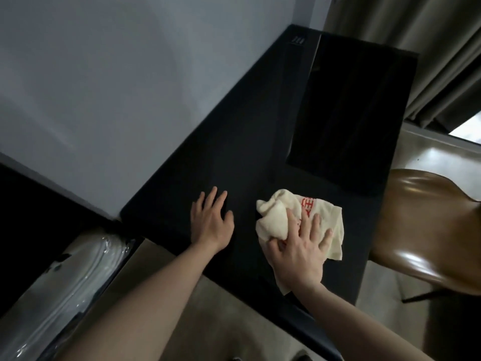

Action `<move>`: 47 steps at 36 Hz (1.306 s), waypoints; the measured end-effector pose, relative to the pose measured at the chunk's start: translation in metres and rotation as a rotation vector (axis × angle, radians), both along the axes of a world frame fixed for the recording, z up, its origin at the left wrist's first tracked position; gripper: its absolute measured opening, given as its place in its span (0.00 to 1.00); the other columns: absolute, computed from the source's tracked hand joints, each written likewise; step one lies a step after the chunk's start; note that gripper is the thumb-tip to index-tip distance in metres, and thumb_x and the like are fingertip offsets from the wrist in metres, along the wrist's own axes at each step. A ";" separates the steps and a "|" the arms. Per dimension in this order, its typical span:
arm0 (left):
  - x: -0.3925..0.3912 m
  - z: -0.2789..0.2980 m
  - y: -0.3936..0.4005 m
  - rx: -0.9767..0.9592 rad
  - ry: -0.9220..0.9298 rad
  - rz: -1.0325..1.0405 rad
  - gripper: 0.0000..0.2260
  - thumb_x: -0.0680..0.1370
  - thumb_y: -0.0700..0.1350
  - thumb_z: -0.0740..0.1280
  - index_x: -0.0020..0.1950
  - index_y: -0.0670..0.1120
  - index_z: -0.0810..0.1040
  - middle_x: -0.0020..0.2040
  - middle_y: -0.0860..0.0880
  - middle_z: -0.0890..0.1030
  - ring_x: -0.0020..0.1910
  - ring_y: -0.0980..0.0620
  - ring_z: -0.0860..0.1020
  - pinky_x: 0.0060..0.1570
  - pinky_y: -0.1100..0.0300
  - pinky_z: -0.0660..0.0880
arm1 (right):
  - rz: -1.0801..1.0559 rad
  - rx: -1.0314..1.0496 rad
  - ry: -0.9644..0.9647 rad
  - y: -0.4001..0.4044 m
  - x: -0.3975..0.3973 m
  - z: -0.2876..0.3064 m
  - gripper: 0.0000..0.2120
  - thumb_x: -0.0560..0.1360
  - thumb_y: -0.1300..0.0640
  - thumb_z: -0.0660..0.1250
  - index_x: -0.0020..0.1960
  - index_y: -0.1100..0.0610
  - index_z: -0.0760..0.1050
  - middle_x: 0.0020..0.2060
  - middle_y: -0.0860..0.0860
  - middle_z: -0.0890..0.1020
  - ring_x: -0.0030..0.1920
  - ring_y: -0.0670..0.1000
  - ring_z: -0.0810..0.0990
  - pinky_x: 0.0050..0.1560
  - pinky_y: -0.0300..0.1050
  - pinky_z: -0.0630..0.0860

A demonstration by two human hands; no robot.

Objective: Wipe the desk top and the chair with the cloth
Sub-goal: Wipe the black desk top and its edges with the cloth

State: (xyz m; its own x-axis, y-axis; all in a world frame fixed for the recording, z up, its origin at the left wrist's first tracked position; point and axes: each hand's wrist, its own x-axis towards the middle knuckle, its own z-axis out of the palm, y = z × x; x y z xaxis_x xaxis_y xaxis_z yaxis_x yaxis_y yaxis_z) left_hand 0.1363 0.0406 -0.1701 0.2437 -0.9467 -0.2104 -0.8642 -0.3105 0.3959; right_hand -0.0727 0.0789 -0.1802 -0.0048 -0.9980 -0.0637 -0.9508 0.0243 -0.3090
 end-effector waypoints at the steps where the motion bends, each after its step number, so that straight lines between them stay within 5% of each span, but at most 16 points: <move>1: 0.010 0.001 0.004 -0.016 0.002 -0.027 0.25 0.84 0.53 0.58 0.82 0.55 0.60 0.84 0.53 0.55 0.83 0.49 0.49 0.81 0.45 0.45 | 0.010 0.007 -0.003 0.008 0.003 0.000 0.38 0.77 0.33 0.55 0.82 0.47 0.52 0.82 0.54 0.53 0.81 0.61 0.42 0.76 0.69 0.37; 4: 0.037 -0.001 0.029 -0.072 -0.045 -0.005 0.24 0.83 0.49 0.61 0.81 0.54 0.64 0.82 0.51 0.60 0.82 0.47 0.53 0.80 0.44 0.45 | 0.019 0.017 -0.007 0.030 0.014 0.001 0.38 0.77 0.31 0.55 0.82 0.48 0.53 0.82 0.54 0.54 0.81 0.61 0.43 0.76 0.70 0.37; 15: 0.062 -0.004 0.067 0.051 -0.101 0.000 0.26 0.86 0.51 0.57 0.83 0.57 0.53 0.84 0.53 0.48 0.83 0.47 0.44 0.80 0.44 0.41 | -0.007 0.074 -0.037 0.091 0.072 0.004 0.39 0.73 0.33 0.61 0.80 0.48 0.61 0.80 0.56 0.60 0.81 0.64 0.52 0.76 0.72 0.45; 25: 0.062 -0.008 0.060 0.013 -0.087 0.014 0.26 0.84 0.49 0.61 0.82 0.56 0.59 0.84 0.51 0.53 0.83 0.44 0.48 0.79 0.41 0.43 | -0.011 0.054 -0.044 0.065 0.083 0.005 0.40 0.71 0.33 0.61 0.79 0.47 0.62 0.80 0.56 0.59 0.81 0.63 0.50 0.76 0.72 0.43; 33: 0.063 -0.001 0.034 0.049 -0.100 -0.009 0.27 0.85 0.52 0.56 0.84 0.57 0.52 0.85 0.52 0.45 0.83 0.44 0.42 0.80 0.42 0.40 | -0.017 0.053 -0.070 0.037 0.081 0.010 0.41 0.71 0.32 0.57 0.81 0.45 0.57 0.82 0.53 0.52 0.82 0.60 0.41 0.76 0.69 0.35; 40: 0.059 0.003 0.004 0.131 -0.156 -0.132 0.28 0.86 0.57 0.51 0.84 0.58 0.45 0.84 0.52 0.41 0.82 0.44 0.38 0.79 0.41 0.38 | -0.024 0.024 -0.070 0.006 0.073 0.008 0.40 0.71 0.32 0.57 0.80 0.45 0.59 0.82 0.53 0.55 0.82 0.60 0.44 0.77 0.70 0.39; 47: 0.043 -0.005 -0.014 0.084 -0.137 -0.032 0.27 0.85 0.57 0.53 0.83 0.59 0.48 0.85 0.51 0.44 0.82 0.41 0.40 0.79 0.39 0.40 | -0.060 0.025 -0.080 -0.028 0.067 0.006 0.40 0.72 0.32 0.55 0.81 0.44 0.56 0.82 0.51 0.51 0.82 0.59 0.41 0.77 0.68 0.35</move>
